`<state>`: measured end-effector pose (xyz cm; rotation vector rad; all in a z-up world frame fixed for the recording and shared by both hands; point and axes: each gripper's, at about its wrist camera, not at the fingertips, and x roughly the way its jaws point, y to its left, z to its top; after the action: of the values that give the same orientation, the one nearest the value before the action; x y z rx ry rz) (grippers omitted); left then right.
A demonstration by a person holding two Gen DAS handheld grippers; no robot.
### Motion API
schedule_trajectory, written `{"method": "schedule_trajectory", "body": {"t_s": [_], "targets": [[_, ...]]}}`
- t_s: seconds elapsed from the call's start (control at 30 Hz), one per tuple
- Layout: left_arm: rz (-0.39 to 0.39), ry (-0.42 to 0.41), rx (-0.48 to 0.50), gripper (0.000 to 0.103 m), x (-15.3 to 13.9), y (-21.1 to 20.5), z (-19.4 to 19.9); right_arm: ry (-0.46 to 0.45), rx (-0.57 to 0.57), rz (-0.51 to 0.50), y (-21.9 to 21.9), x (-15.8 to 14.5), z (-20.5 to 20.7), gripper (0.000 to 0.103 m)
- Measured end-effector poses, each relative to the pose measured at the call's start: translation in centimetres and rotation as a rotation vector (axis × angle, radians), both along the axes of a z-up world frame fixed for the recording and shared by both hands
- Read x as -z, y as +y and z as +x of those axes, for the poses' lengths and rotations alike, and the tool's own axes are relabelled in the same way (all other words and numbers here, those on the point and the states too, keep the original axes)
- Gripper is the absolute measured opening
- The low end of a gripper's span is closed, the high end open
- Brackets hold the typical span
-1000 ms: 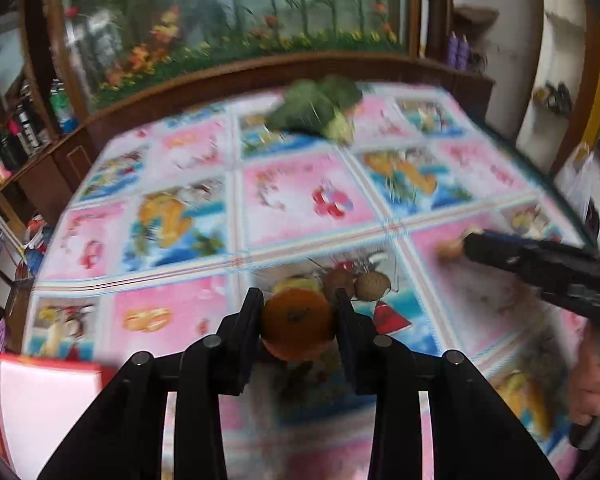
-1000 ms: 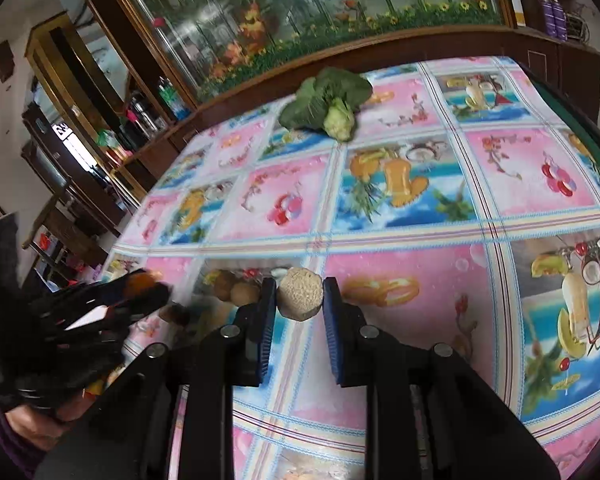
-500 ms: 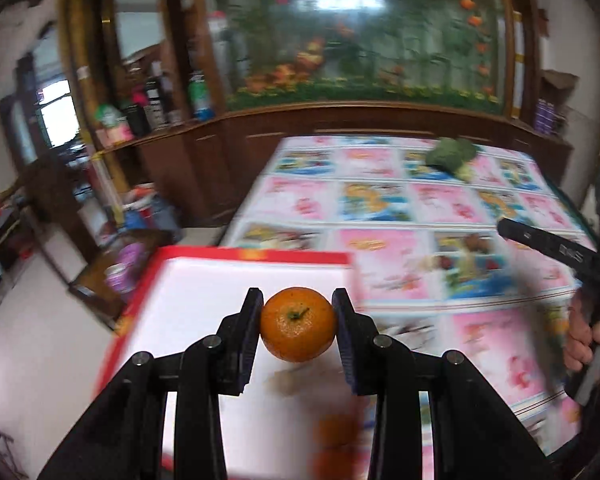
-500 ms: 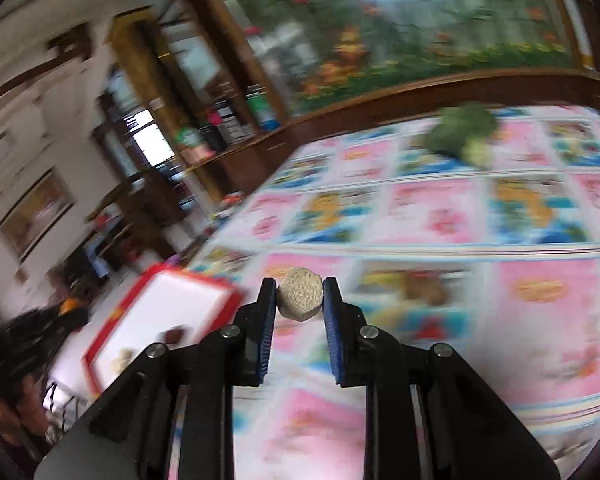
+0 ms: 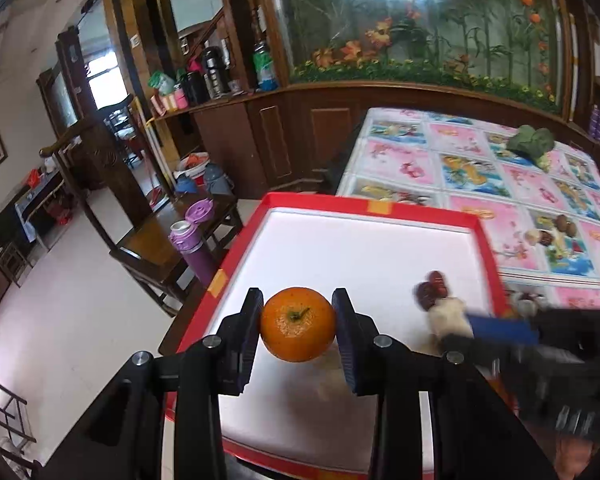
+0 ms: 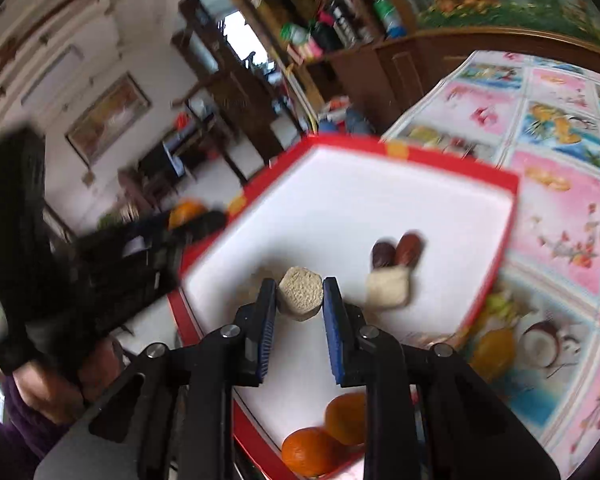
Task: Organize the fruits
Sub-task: 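Carry the cookie and orange into the tray and open both tools, then grasp a brown kiwi with the right tool while the left tool grasps another kiwi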
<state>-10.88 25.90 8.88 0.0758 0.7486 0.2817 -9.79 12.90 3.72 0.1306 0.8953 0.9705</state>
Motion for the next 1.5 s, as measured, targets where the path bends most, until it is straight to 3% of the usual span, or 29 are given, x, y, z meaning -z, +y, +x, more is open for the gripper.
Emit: {"method": "schedule_trajectory", "body": {"t_s": [0.3,0.43,0.47,0.53,0.6,0.67,0.8,0.9,1.03,1.1,1.3,1.5], "targets": [[-0.032,0.065,-0.024,0.035,2.6,1.9,-0.2,-0.033,-0.066,-0.125,2.6,2.1,-1.5,0.026],[-0.027,0.09,-0.031,0.036,3.2,1.7,-0.2,0.002,-0.084,-0.142,2.8,2.8,-0.9,0.027],[-0.028,0.096,-0.035,0.036,3.3,1.7,-0.2,0.002,-0.084,-0.143,2.7,2.8,-0.9,0.033],[-0.022,0.102,-0.035,0.044,3.2,1.5,-0.3,0.007,-0.09,-0.13,2.3,2.3,-1.1,0.045],[0.0,0.089,-0.035,0.059,2.6,1.0,-0.7,-0.014,-0.088,-0.067,0.9,1.2,-1.0,0.048],[0.012,0.062,-0.026,0.062,1.5,0.3,-1.0,-0.037,-0.078,-0.025,-0.7,0.3,-0.9,0.049],[-0.002,0.003,0.037,0.07,-1.0,-2.5,-1.2,-0.082,0.027,0.029,-7.1,-1.2,0.1,0.049],[-0.004,-0.028,0.14,0.076,-2.3,-6.5,-0.8,-0.097,0.178,0.022,-13.8,-1.5,2.1,0.049],[0.003,-0.004,0.287,0.08,-2.1,-12.7,1.1,-0.137,0.414,-0.102,-22.2,-0.7,5.2,0.049],[-0.008,0.022,0.366,0.08,-1.4,-15.8,2.2,-0.129,0.509,-0.213,-25.2,0.5,7.5,0.049],[-0.05,0.099,0.428,0.08,0.2,-20.0,5.6,-0.079,0.513,-0.259,-26.1,2.4,11.9,0.048],[-0.023,0.105,0.412,0.08,-0.1,-20.9,8.3,-0.082,0.491,-0.328,-25.1,3.5,13.0,0.033]]}}
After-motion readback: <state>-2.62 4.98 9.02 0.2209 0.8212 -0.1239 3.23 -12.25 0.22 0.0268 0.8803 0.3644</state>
